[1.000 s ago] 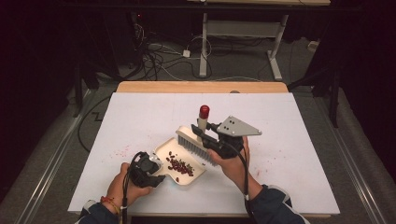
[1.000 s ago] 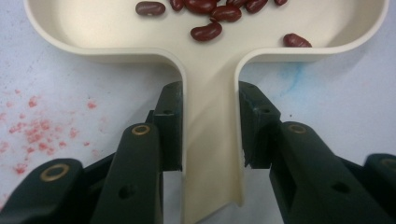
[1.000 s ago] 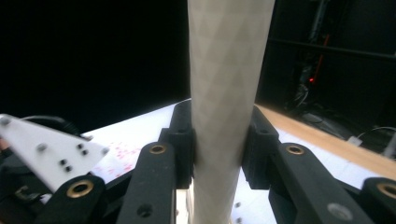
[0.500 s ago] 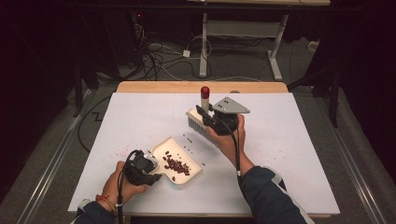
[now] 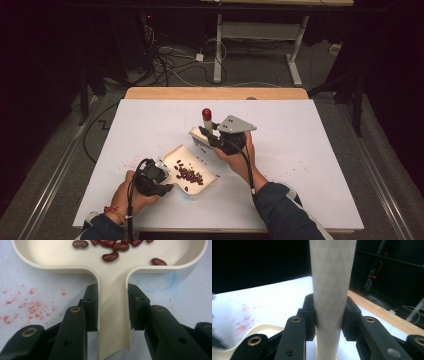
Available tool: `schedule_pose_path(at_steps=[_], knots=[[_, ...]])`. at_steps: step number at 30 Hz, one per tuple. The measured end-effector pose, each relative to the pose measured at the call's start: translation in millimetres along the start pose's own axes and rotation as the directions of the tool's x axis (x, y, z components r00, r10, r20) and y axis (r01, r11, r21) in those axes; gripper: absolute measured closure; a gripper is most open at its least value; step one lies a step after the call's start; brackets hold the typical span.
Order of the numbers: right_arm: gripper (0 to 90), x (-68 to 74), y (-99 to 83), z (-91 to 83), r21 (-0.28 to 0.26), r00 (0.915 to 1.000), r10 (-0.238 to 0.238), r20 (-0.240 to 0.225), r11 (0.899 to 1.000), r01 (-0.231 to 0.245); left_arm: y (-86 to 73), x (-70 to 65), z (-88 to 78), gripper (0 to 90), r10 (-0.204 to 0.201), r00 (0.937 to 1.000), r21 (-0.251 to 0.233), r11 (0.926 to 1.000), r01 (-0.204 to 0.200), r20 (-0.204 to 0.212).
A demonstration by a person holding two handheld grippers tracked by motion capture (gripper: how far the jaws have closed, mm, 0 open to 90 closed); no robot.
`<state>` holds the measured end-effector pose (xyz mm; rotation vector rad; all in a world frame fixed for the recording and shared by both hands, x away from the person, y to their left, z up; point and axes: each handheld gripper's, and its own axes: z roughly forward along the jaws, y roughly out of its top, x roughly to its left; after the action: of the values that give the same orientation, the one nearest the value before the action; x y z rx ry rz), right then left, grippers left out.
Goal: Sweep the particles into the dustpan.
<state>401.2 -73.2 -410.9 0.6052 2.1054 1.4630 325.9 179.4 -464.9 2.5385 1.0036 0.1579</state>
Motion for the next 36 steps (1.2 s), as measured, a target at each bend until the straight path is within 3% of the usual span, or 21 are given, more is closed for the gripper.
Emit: schedule_pose_path(at_steps=[2, 6, 11, 21, 27, 32, 36], knots=[[69.8, 7.0, -0.7, -5.8, 0.005, 0.9991, -0.027, -0.032, 1.000, 0.027, -0.1, -0.4, 0.5, 63.7, -0.003, 1.0000, 0.002, 1.0000, 0.003, 0.001], [70.0, 16.0, -0.9, -18.4, -0.006, 0.9963, -0.014, -0.085, 1.000, 0.014, 0.4, -1.2, 1.3, 63.8, -0.008, 1.0000, 0.006, 1.0000, 0.008, -0.001], [70.1, 26.6, -2.4, -31.0, -0.024, 0.9888, -0.034, -0.145, 0.999, 0.031, 1.0, -1.9, 1.5, 63.8, -0.005, 1.0000, 0.010, 0.9999, 0.005, -0.004], [70.2, 19.8, 5.8, -50.5, -0.084, 0.9843, -0.016, -0.176, 0.996, 0.001, -0.2, -2.7, 0.5, 63.8, 0.010, 0.9999, 0.013, 0.9999, -0.010, -0.002], [70.1, 11.9, 15.2, -72.1, -0.071, 0.9968, 0.011, -0.080, 0.997, -0.016, -2.4, -4.9, -0.5, 63.8, 0.027, 0.9996, 0.020, 0.9994, -0.027, -0.004], [70.1, 5.4, 5.6, -87.3, 0.005, 0.9984, 0.051, 0.025, 0.999, -0.052, -4.2, -10.2, -2.9, 63.8, 0.043, 0.9991, 0.033, 0.9985, -0.043, -0.005], [70.1, 3.4, -4.7, -94.8, 0.078, 0.9980, 0.042, 0.047, 0.996, -0.046, -4.7, -16.4, -3.9, 63.7, 0.051, 0.9987, 0.040, 0.9979, -0.050, -0.004]])
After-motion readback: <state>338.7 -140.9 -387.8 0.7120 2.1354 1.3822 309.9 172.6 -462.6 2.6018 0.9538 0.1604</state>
